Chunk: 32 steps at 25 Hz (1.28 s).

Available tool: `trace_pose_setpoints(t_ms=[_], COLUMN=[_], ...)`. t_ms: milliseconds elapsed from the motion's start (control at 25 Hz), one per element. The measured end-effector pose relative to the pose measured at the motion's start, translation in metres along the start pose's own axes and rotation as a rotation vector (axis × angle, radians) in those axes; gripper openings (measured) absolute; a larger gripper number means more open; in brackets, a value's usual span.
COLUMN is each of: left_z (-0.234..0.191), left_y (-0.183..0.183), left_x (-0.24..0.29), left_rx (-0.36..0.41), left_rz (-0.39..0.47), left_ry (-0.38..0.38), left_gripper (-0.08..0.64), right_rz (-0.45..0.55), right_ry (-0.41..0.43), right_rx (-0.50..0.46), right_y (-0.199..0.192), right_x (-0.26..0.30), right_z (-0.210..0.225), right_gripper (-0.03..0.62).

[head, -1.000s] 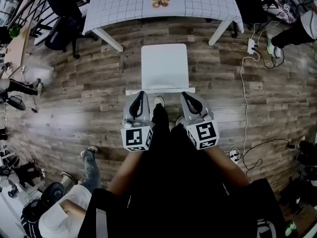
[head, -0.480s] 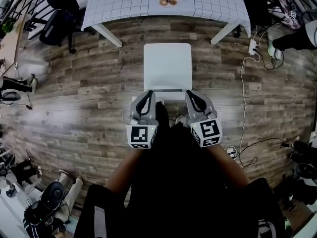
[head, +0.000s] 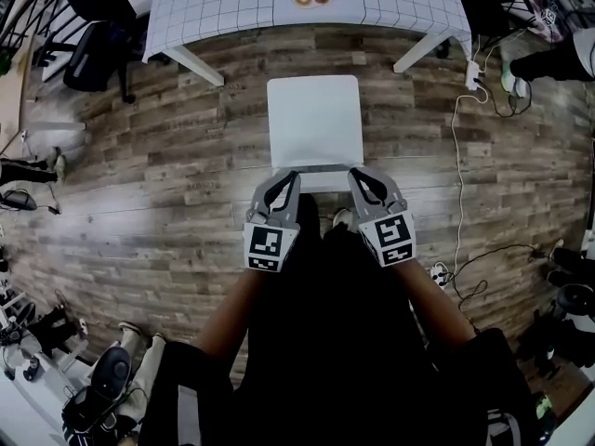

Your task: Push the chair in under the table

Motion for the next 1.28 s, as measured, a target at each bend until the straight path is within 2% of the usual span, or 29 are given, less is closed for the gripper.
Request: trace_pose_setpoints(t_ms=[200,360,800,1000,1080,1280], left_z=[-0.004,-0.006,-0.022,-0.029,-0.032,-0.038], left_y=[-0.011,-0.026,-0.055,-0.056,-0.057,-0.062], left_x=[0.007,0.011,0.008,0.011,0.014,0.016], left_rx=[0.022,0.034,0.014,-0.046,-0.043,-0.028], left_rz=[-0.043,-0.109,-0.185,-0.172,-0.181,-0.226], left_ry=[-0.051,-0.111,-0.165,-0.21,-0.229,-0.266], left_gripper=[0.011,0.022,0.055,0.064,0.066,0.067], right_rz=[-0.009,-0.064,-0.14,-0.175,-0.184,-0.223], right_ry=[0.023,0.042,0.044,0.025,0.017,0.035], right_rx=[-0.046,-0.102,-0.163,-0.113,-0.099,-0.152], right_y=[-0.007,-0.023,-0.043,-0.042,-0.042,-0.049], right_x=[0.013,0.022,0.039,0.047,0.05,0.051], right_z=[-0.006,-0.013,-0.024,-0.02,-0.019,-0.022], right_gripper=[0.003,0.003,0.015,0.017,0.018,0.026])
Point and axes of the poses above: the fingertips, and each gripper's own axes: x forward along the fingers, z to its right, y out of its top, the point moved 4 cm from there along -x, backward along the fingers, and after that the axes turned 14 degrees about -y, right-handed, at the moved point
